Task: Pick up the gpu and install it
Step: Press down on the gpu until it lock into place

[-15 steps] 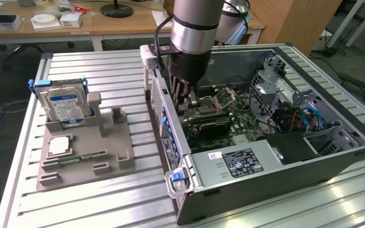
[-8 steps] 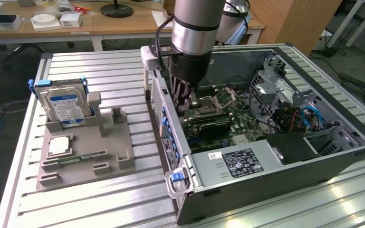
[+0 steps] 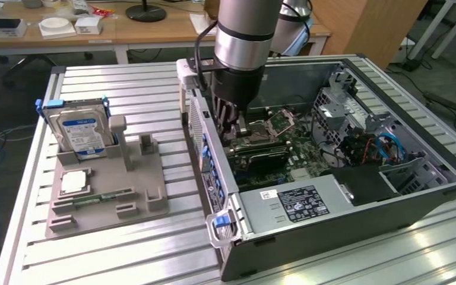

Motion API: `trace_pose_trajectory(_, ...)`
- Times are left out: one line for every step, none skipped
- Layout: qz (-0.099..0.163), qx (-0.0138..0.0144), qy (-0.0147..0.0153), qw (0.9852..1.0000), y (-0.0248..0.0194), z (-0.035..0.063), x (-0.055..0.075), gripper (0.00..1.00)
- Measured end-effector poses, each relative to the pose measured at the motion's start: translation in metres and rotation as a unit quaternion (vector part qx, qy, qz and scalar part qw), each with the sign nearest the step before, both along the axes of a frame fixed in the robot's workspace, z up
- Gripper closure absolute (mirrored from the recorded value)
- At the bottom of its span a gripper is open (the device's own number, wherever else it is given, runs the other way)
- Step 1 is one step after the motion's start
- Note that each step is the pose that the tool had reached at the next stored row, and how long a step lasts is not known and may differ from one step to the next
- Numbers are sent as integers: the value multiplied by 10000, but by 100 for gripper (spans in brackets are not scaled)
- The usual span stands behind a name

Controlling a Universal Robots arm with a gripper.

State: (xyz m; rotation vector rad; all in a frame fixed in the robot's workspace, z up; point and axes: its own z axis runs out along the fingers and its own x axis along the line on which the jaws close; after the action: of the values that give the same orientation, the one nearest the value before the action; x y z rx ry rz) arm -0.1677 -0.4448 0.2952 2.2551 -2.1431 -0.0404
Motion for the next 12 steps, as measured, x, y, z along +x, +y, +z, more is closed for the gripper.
trace_pose_trajectory(0, 0, 0, 10000, 0, 0, 0, 90)
trace_pose_trajectory(-1, 1, 0, 10000, -1, -1, 0, 90)
trace_pose_trajectory(-1, 2, 0, 10000, -2, -2, 0, 90)
trace_pose_trajectory(-1, 2, 0, 10000, -3, -3, 0, 90)
trace_pose_trajectory(-1, 1, 0, 10000, -4, -5, 0, 90)
trace_pose_trajectory(-1, 1, 0, 10000, -5, -8, 0, 90)
trace_pose_trajectory(-1, 1, 0, 10000, -6, -13, -1, 90)
trace_pose_trajectory(-1, 1, 0, 10000, -7, -16, 0, 90)
trace_pose_trajectory(0, 2, -1, 10000, -11, -17, 1, 90)
trace_pose_trajectory(0, 3, -1, 10000, -15, -18, 1, 90)
trace_pose_trajectory(-1, 2, -1, 10000, -16, -18, 0, 90)
trace_pose_trajectory(-1, 2, -1, 10000, -19, -18, 0, 90)
